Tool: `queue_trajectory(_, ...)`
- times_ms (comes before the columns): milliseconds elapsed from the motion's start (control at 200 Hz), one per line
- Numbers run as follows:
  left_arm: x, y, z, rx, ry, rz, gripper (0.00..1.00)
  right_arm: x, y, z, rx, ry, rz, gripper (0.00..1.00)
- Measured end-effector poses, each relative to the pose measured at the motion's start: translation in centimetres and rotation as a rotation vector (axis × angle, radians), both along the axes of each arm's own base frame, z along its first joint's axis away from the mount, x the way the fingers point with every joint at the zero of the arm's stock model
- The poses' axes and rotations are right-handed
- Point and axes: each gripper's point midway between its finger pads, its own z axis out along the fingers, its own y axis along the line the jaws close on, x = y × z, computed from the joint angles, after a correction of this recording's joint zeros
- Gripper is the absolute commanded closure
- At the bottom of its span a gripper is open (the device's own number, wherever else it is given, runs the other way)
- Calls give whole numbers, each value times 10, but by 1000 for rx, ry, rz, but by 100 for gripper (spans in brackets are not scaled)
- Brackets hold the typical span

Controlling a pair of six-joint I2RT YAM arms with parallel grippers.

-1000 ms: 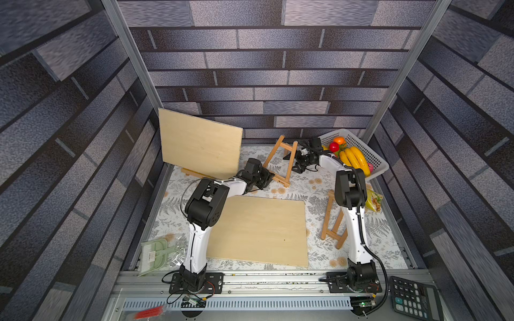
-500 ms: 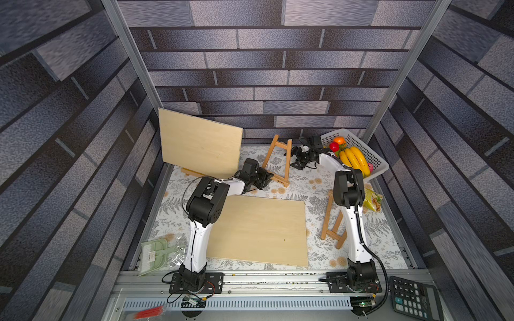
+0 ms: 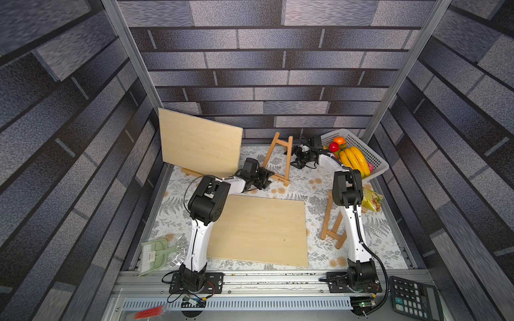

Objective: Assemble the easel
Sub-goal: Place the easel at the center of the board.

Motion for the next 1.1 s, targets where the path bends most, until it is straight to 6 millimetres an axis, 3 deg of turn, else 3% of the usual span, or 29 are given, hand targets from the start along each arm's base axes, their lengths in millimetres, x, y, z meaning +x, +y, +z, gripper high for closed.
queue_trajectory(125, -2, -1, 0, 0, 6, -13, 23, 1, -3, 0, 0, -3, -5, 20)
queue_trajectory(351, -6, 0, 6, 5, 4, -45, 19, -1, -9, 0, -15, -17, 4, 19)
queue_trajectory(506, -12, 0, 18, 17, -10, -72, 15, -26, -18, -1, -37, 18, 6, 19)
queue_trajectory(807, -27, -1, 72, 27, -107, -142, 16, -77, -44, 0, -95, 78, -23, 18)
queue_trajectory(972, -42, -4, 97, 44, -153, -193, 16, -105, -65, 24, -134, 53, -44, 19)
queue_trajectory(1097, -64, -6, 116, 86, -193, -268, 17, -124, -71, 58, -167, -32, -34, 20)
